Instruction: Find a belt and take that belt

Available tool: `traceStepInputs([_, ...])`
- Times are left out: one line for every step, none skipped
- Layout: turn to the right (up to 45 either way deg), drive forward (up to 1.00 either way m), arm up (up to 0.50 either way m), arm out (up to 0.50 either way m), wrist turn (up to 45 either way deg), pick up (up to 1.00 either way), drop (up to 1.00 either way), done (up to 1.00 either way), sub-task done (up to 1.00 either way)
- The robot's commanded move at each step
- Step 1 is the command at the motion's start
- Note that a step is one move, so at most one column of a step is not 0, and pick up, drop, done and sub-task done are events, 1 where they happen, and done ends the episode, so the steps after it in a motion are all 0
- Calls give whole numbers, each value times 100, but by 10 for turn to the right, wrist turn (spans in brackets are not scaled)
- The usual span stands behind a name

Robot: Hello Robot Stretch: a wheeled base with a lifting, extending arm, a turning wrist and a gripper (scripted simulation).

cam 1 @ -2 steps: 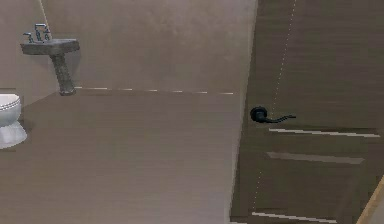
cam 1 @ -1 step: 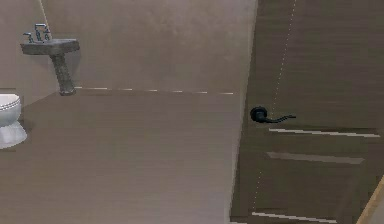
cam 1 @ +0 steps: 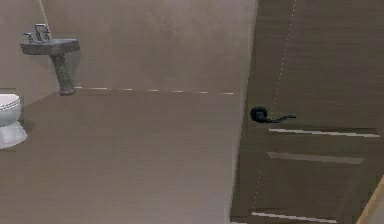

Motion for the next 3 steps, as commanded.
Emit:
traceStepInputs([0, 0, 0, 32, 0, 0, 0, 0, 0])
traceStepInputs([0, 0, 0, 0, 450, 0, 0, 0, 0])
traceStepInputs([0, 0, 0, 0, 450, 0, 0, 0, 0])
